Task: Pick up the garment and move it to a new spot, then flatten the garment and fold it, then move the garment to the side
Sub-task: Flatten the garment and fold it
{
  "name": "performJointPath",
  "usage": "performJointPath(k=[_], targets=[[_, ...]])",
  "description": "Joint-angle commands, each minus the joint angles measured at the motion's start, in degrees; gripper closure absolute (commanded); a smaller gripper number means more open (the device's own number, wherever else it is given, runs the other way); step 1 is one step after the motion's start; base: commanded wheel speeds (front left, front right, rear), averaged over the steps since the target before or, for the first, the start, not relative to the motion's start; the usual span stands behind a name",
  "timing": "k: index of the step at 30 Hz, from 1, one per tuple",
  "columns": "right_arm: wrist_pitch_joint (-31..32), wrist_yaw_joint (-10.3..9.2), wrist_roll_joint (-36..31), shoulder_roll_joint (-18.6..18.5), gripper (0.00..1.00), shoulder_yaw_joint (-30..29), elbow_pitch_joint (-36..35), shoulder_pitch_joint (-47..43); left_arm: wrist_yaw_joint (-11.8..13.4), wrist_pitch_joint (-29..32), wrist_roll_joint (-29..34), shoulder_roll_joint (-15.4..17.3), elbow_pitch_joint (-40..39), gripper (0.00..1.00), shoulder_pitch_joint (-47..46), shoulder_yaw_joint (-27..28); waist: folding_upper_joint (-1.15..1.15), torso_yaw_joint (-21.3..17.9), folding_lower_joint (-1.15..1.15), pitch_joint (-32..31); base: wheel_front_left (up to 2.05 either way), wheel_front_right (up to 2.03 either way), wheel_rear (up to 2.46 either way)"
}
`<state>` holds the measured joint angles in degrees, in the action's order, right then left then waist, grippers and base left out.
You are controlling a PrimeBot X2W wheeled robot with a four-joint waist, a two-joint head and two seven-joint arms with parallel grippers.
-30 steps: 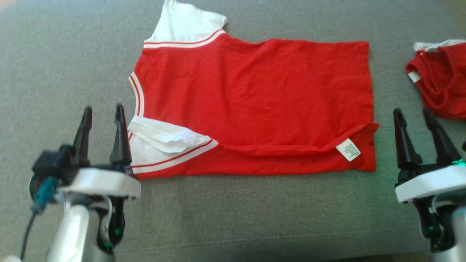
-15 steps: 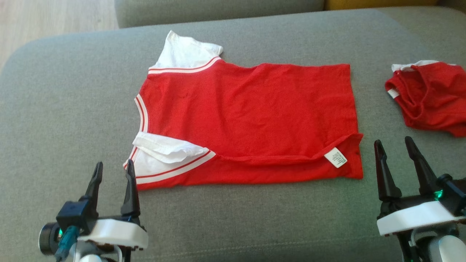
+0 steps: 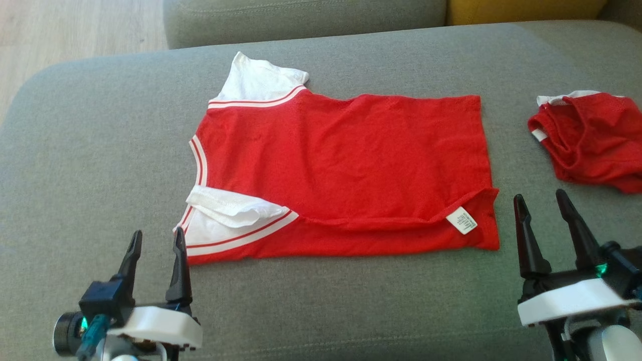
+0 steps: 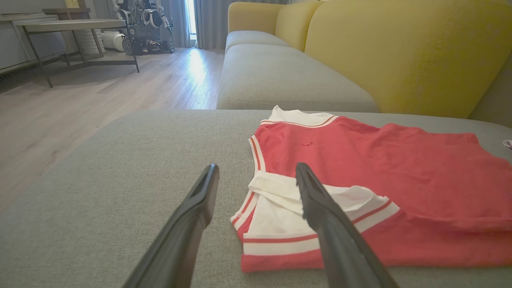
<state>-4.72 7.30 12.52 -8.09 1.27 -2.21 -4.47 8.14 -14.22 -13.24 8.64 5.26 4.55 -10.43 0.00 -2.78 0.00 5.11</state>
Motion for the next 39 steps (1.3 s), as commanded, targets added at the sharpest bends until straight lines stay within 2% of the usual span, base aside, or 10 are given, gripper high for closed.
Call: performJointPath(k=[1, 12, 30, 32, 33, 34, 35, 36, 38, 39], targets=[[0.0, 0.19, -0.5, -0.5, 0.00, 1.1, -1.6, 0.2, 0.2, -0.3, -0.1, 0.8, -1.6, 0.00, -1.6, 1.7, 0.00, 0.0, 0.00, 0.1, 0.00, 0.00, 0.00], [8.7, 0.19, -0.3, 0.3, 0.00, -0.7, 2.1, 1.1, -3.5, 10.2, -5.1, 0.5, 2.9, 0.00, -4.1, -0.4, 0.00, 0.2, 0.00, 3.6, 0.00, 0.00, 0.00], [18.8, 0.19, -1.1, 2.9, 0.00, -1.5, 9.0, 7.5, -6.2, 15.5, -11.6, 0.1, 11.6, 0.02, -13.0, 1.2, 0.00, -0.1, 0.00, 11.5, 0.00, 0.00, 0.00], [19.1, 0.19, -0.8, 3.3, 0.00, -1.9, 10.6, 8.5, -6.6, 16.3, -12.0, 0.2, 12.2, 0.55, -13.7, 1.1, 0.00, -0.1, 0.00, 12.0, 0.00, 0.00, 0.00], [19.3, 0.19, -0.5, 3.5, 0.00, -1.9, 11.3, 8.9, -7.0, 16.7, -12.3, 0.2, 12.5, 0.73, -13.9, 0.9, 0.00, -0.1, 0.00, 12.2, 0.00, 0.00, 0.00], [19.3, 0.19, -0.5, 3.5, 0.00, -1.9, 11.3, 8.9, -7.0, 16.7, -12.3, 0.2, 12.5, 0.73, -13.9, 0.9, 0.00, -0.1, 0.00, 12.2, 0.00, 0.00, 0.00], [19.4, 0.19, -0.1, 3.7, 0.00, -1.9, 11.9, 9.3, -7.3, 17.0, -12.6, 0.2, 12.7, 1.00, -14.1, 0.8, 0.00, -0.1, 0.00, 12.3, 0.00, 0.00, 0.00], [19.6, 0.19, 0.0, 3.8, 0.49, -1.8, 12.5, 9.5, -7.5, 17.2, -12.8, 0.3, 12.9, 1.00, -14.3, 0.7, 0.00, -0.1, 0.00, 12.4, 0.00, 0.00, 0.00], [19.8, 0.19, 0.5, 4.0, 0.96, -1.3, 13.3, 9.9, -7.8, 17.4, -13.0, 0.3, 13.0, 1.00, -14.3, 0.5, 0.00, -0.1, 0.00, 12.5, 0.00, 0.00, 0.00], [19.6, 0.19, 0.7, 4.1, 1.00, -1.3, 13.6, 10.0, -7.9, 17.2, -13.1, 0.3, 12.9, 1.00, -14.3, 0.4, 0.00, -0.1, 0.00, 12.5, 0.00, 0.00, 0.00]])
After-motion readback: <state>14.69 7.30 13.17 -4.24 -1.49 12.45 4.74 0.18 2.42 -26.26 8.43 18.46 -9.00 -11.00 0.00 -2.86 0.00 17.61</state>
